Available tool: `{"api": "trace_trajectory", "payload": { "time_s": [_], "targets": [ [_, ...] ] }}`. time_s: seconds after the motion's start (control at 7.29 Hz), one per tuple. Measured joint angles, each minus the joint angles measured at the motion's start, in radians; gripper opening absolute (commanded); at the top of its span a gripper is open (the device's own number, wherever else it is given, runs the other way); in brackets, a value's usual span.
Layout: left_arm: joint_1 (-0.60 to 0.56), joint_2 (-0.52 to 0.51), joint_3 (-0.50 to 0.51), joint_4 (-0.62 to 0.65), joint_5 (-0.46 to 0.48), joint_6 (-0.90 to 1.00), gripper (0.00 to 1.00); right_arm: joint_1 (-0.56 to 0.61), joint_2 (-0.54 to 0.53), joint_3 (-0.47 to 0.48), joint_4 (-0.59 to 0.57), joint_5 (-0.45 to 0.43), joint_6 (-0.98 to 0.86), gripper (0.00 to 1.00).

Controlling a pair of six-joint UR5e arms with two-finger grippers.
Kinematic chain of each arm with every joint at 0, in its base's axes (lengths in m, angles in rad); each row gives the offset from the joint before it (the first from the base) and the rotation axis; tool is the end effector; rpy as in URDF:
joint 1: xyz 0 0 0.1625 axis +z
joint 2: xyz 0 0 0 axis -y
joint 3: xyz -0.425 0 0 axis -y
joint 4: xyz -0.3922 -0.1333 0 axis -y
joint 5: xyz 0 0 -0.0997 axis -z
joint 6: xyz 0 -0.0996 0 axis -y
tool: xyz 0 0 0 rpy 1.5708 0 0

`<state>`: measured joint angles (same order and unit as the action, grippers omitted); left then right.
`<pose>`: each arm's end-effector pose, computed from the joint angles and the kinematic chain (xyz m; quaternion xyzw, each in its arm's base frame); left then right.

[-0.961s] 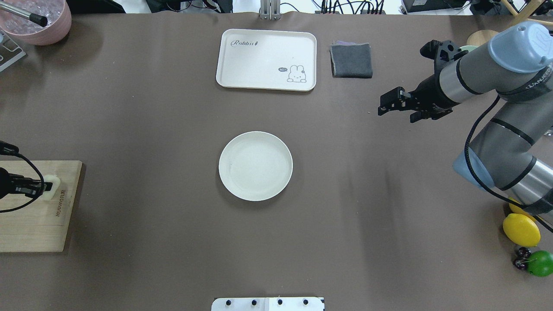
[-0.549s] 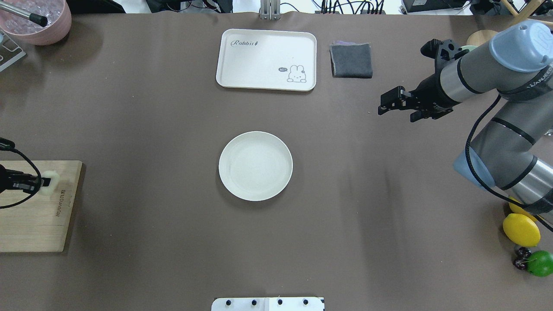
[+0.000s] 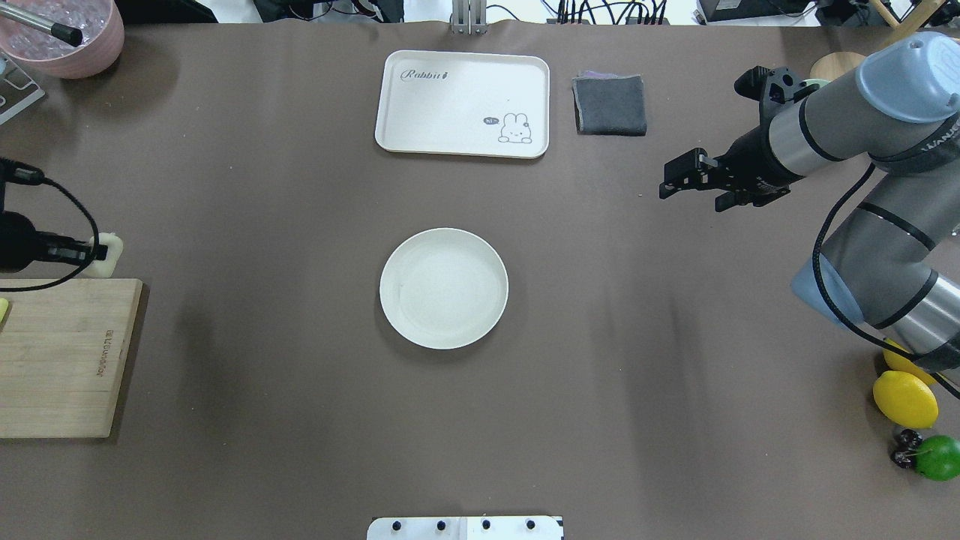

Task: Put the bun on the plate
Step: 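Carry the bun with the left gripper and set it on the white plate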

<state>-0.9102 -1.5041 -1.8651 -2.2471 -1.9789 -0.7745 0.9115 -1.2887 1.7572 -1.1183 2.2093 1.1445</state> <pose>0.2249 -0.4423 0.4763 0.2023 0.4185 0.0382 0.8845 -0.3043 -0.5134 0.3626 0.0411 -0.5054 0.0689 0.8592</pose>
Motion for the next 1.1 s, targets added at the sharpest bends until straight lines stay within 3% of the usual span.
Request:
{"api": "trace_trajectory", "payload": {
  "time_s": [0.27, 0.55, 0.96, 1.1],
  "targets": [
    [0.015, -0.267, -0.024, 0.274, 0.001, -0.138, 0.07, 0.002, -0.006, 0.0, 0.0, -0.002, 0.0, 1.0],
    [0.138, -0.529, -0.016, 0.511, 0.081, -0.313, 0.16, 0.004, -0.007, -0.004, 0.0, -0.006, -0.001, 1.0],
    [0.309, -0.685, 0.041, 0.59, 0.213, -0.469, 0.29, 0.004, -0.009, -0.013, 0.0, -0.016, -0.004, 1.0],
    [0.367, -0.712, 0.062, 0.592, 0.265, -0.503, 0.38, 0.004, -0.009, -0.013, 0.0, -0.017, -0.005, 1.0]
  ]
}}
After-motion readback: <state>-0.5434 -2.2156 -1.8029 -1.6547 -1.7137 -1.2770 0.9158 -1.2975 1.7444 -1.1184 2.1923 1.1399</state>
